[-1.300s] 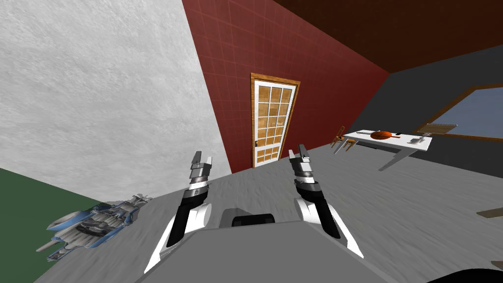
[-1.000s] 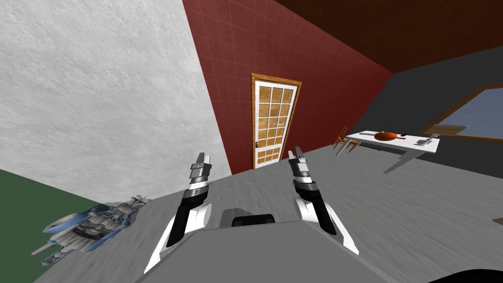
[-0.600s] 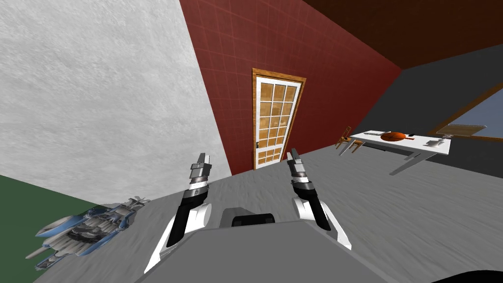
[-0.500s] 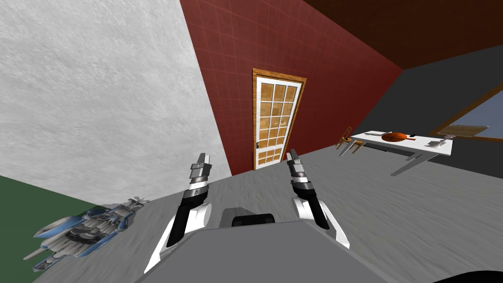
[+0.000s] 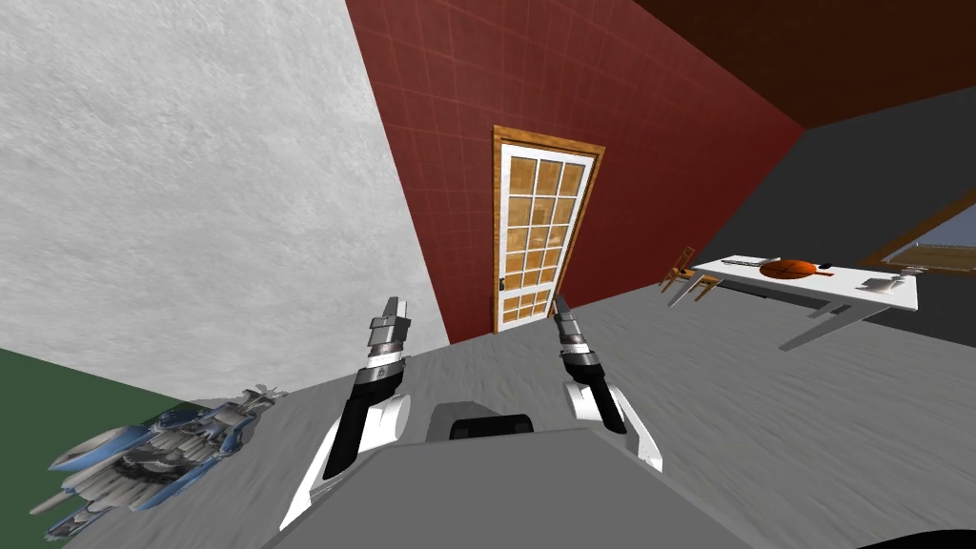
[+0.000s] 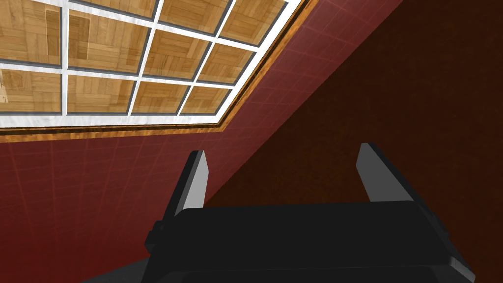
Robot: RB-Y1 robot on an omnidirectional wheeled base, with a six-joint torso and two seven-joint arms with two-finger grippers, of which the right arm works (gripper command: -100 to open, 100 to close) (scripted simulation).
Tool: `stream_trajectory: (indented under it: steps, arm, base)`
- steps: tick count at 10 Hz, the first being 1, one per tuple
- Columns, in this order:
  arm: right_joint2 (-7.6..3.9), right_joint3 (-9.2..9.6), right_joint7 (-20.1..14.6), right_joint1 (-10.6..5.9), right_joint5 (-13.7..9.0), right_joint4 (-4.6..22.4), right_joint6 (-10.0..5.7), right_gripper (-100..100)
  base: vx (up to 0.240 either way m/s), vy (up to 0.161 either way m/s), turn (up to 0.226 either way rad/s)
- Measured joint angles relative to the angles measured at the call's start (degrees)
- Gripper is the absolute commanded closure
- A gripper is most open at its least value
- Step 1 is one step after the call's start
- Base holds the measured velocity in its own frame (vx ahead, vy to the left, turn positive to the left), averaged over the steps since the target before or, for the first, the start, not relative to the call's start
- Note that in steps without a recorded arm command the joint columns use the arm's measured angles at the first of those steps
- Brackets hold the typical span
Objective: Pull the door open
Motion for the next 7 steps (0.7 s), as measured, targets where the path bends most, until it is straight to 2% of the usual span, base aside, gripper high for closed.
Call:
stream_trajectory:
  steps: [5, 7]
  arm:
    - [-0.69, -0.58, 5.6, -2.03, 1.0, 7.3, -2.15, -100]
    - [-1.28, -1.2, 7.8, -3.51, 1.2, 11.0, -3.21, -100]
  base:
    - [0.097, -0.008, 0.03]
    - [0.099, -0.004, 0.034]
